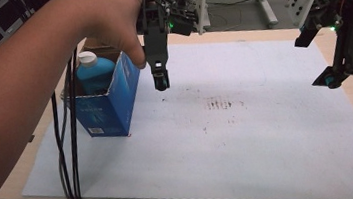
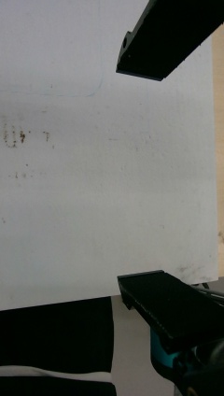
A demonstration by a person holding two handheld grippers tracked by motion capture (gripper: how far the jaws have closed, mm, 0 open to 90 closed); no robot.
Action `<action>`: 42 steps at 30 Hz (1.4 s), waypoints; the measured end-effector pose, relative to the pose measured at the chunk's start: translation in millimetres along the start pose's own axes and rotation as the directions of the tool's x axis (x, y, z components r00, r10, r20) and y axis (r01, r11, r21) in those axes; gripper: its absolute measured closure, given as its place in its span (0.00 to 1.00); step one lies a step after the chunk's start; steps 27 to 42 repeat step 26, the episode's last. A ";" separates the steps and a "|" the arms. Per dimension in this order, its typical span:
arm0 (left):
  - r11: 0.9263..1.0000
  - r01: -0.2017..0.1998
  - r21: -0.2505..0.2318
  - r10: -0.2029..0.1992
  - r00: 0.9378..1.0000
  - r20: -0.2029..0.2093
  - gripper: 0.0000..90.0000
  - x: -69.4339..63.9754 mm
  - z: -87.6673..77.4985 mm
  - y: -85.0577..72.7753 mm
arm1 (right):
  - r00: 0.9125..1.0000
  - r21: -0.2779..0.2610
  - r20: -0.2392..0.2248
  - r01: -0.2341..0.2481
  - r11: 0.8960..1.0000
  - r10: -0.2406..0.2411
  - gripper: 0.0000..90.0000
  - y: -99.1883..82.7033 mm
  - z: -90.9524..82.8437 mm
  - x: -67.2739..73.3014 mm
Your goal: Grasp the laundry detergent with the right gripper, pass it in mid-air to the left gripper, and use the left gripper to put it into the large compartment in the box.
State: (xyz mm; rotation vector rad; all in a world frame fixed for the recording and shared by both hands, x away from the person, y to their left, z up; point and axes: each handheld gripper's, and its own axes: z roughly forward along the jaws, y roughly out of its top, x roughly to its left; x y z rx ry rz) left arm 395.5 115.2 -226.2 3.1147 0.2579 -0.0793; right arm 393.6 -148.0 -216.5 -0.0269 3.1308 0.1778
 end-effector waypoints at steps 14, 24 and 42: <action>1.000 -0.010 -0.029 0.010 1.000 0.001 0.02 4.6 -4.3 3.1 | 1.000 0.017 0.008 0.008 1.000 -0.008 0.01 5.3 -2.9 -2.0; 1.000 -0.010 -0.029 0.010 1.000 0.001 0.02 6.5 -3.8 2.3 | 1.000 0.022 0.004 0.012 1.000 -0.012 0.01 8.3 0.1 -3.8; 1.000 -0.009 -0.026 0.009 1.000 0.000 0.02 6.9 -3.4 2.4 | 1.000 0.025 0.005 0.007 1.000 -0.007 0.01 8.4 0.5 -4.0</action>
